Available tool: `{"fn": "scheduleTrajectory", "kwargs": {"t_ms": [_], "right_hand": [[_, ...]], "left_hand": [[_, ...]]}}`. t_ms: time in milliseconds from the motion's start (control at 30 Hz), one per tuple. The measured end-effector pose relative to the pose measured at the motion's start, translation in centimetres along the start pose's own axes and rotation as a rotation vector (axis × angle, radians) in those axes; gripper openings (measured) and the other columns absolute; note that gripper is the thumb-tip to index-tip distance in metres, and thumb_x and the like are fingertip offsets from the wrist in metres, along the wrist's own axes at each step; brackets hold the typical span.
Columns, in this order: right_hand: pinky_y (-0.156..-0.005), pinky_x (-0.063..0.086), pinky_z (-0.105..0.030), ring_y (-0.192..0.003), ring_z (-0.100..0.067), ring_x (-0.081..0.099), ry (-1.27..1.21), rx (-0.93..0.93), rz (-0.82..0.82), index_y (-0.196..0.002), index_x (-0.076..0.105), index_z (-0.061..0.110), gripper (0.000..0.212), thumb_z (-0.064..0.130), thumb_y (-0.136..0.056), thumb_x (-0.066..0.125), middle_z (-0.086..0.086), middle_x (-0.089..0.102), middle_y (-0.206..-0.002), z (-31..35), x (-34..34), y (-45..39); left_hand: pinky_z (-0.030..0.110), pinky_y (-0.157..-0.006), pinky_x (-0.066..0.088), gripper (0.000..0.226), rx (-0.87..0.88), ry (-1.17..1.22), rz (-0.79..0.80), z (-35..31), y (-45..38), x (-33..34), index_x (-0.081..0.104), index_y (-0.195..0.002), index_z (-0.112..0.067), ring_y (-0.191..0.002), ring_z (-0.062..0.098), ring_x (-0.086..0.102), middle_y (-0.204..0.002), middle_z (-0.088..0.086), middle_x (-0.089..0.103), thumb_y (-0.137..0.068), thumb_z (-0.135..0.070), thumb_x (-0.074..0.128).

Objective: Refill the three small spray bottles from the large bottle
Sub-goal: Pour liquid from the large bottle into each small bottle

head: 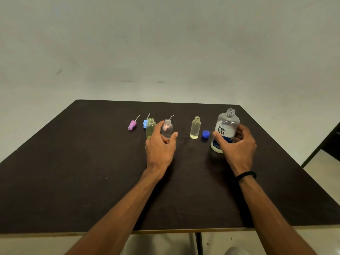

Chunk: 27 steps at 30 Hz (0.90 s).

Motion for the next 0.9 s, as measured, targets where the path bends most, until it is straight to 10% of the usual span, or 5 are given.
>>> {"fn": "scheduleTrajectory", "kwargs": {"t_ms": [200,367,600,700,900], "right_hand": [[-0.091,0.054,-0.017,-0.116,-0.015,0.069,0.001,-0.005,0.007,-0.139,0.062,0.014,0.08,0.04,-0.072,0.097,-0.003,0.071,-0.132,-0.2,0.1,-0.1],[-0.087,0.049,-0.01,-0.116,-0.014,0.067,0.014,-0.01,0.008,-0.14,0.061,0.015,0.081,0.041,-0.073,0.097,-0.003,0.07,-0.133,0.1,0.1,0.0],[-0.085,0.047,-0.003,-0.117,-0.014,0.068,0.033,-0.014,0.005,-0.14,0.061,0.014,0.079,0.039,-0.074,0.097,-0.002,0.071,-0.133,0.3,0.1,0.1],[-0.084,0.046,-0.002,-0.116,-0.012,0.067,0.047,-0.027,0.006,-0.14,0.061,0.014,0.08,0.039,-0.073,0.097,-0.002,0.07,-0.133,0.6,0.1,0.2],[-0.098,0.057,-0.026,-0.115,-0.012,0.066,0.116,-0.141,0.014,-0.139,0.061,0.017,0.08,0.039,-0.072,0.099,0.0,0.07,-0.132,1.9,0.4,0.7]], "left_hand": [[0.024,-0.089,0.046,0.045,0.001,0.007,-0.044,0.3,-0.4,-0.2,0.057,-0.136,-0.027,-0.068,0.01,0.066,-0.063,-0.005,0.063,-0.095,-0.032,0.076],[0.037,-0.081,0.057,0.037,0.036,-0.026,-0.074,0.4,-0.2,-0.7,0.058,-0.121,-0.032,-0.066,0.007,0.064,-0.065,-0.007,0.061,-0.092,-0.03,0.079],[0.037,-0.09,0.053,0.04,0.113,-0.038,-0.101,-0.4,0.4,-1.1,0.063,-0.12,-0.033,-0.093,0.005,0.061,-0.112,-0.015,0.064,-0.086,-0.038,0.084],[0.04,-0.084,0.06,0.041,0.123,0.031,-0.041,-0.8,0.6,-0.7,0.063,-0.121,-0.035,-0.066,0.005,0.061,-0.11,-0.022,0.072,-0.087,-0.045,0.083],[0.028,-0.079,0.061,0.04,0.215,0.141,0.111,-2.4,0.9,0.9,0.065,-0.13,-0.033,-0.087,0.007,0.071,-0.107,-0.016,0.073,-0.093,-0.037,0.079]]}}
Point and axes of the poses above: each hand's wrist, its own y-axis away from the middle knuckle, its own x-axis out of the palm, z = x × y, the point moved 10 cm from there along -y, towards the middle knuckle
